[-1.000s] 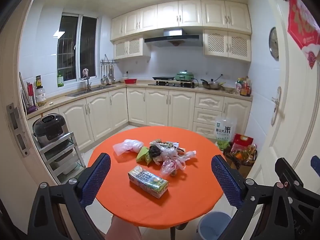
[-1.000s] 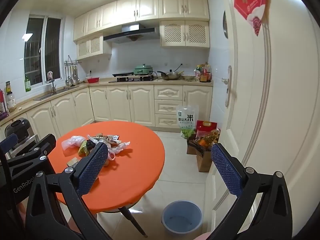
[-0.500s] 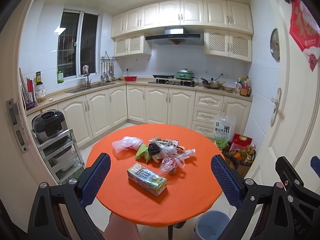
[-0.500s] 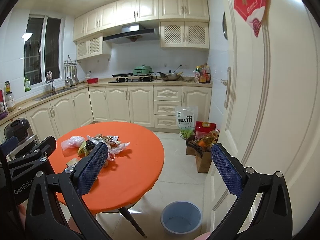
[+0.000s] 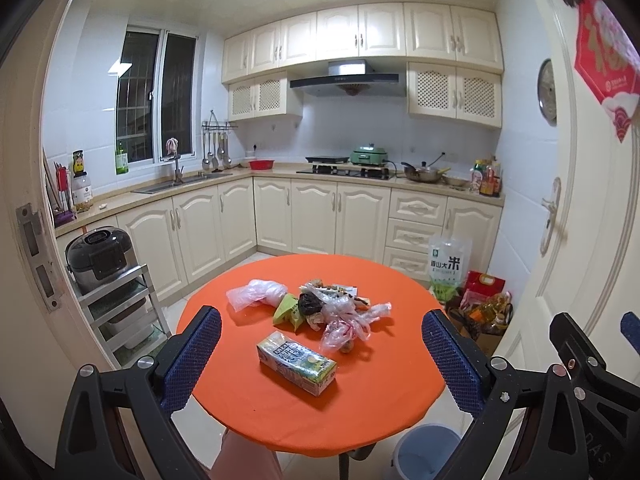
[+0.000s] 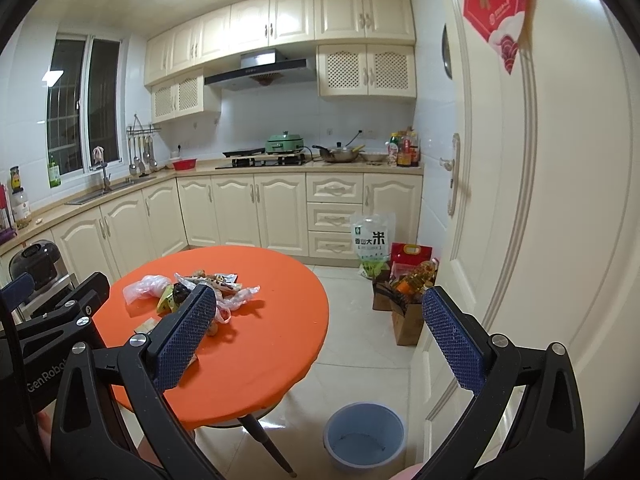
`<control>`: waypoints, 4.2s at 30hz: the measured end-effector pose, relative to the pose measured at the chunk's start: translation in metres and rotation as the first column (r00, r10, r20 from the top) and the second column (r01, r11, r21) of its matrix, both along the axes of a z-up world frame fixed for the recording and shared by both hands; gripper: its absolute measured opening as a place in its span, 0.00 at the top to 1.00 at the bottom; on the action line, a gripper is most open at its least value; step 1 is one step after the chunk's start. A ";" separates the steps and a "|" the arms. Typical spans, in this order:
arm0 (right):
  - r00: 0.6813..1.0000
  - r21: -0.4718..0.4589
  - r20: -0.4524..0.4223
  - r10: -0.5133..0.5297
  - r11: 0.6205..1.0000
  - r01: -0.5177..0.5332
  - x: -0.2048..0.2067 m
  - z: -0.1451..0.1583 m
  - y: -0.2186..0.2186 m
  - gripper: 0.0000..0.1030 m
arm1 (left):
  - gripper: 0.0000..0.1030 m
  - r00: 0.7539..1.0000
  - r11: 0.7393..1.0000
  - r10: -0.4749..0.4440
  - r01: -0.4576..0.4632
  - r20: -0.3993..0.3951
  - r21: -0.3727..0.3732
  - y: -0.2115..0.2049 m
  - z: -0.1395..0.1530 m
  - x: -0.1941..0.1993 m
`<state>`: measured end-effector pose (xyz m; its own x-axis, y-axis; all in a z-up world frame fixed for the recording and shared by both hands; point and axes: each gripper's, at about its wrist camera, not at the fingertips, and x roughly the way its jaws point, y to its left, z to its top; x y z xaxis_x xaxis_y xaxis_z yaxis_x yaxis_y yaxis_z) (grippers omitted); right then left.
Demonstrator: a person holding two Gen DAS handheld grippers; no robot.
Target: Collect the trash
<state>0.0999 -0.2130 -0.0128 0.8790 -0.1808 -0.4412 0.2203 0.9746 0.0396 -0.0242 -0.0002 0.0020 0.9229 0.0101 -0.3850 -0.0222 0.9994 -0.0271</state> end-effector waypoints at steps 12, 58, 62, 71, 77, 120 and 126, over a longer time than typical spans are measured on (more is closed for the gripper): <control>1.000 -0.007 0.007 0.003 1.000 -0.003 -0.001 0.000 0.000 0.00 | 0.05 1.000 1.000 0.000 0.000 0.002 -0.006 0.000 0.000 0.000; 0.997 -0.010 -0.072 -0.006 1.000 0.006 0.016 -0.007 0.019 0.00 | 0.05 0.998 1.000 -0.009 0.009 -0.054 -0.006 0.024 -0.009 0.018; 0.996 -0.005 -0.093 0.001 1.000 -0.001 0.024 -0.011 0.030 0.00 | 0.04 0.996 1.000 -0.025 0.024 -0.085 -0.011 0.037 -0.010 0.031; 0.985 -0.017 -0.171 0.021 1.000 -0.024 0.051 -0.029 0.071 0.00 | 0.03 0.982 0.999 -0.042 0.045 -0.184 0.013 0.082 -0.022 0.067; 0.970 0.036 -0.241 0.034 0.999 -0.026 0.075 -0.045 0.098 0.00 | 0.03 0.964 0.997 -0.066 0.073 -0.258 0.020 0.118 -0.036 0.097; 0.713 0.258 -0.565 0.415 0.910 -0.325 0.219 -0.172 0.186 0.55 | 0.07 0.829 0.993 -0.074 0.012 -0.555 -0.114 0.252 -0.092 0.202; 0.806 0.297 -0.471 0.358 0.925 -0.238 0.186 -0.134 0.134 0.55 | 0.07 0.831 0.989 -0.143 0.096 -0.537 -0.116 0.211 -0.083 0.207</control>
<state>0.2858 -0.0791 -0.1466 0.5127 0.2041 -0.8340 -0.0324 0.9753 0.2187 0.1832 0.2112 -0.0814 0.5572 -0.1395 -0.8185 0.0622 0.9900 -0.1264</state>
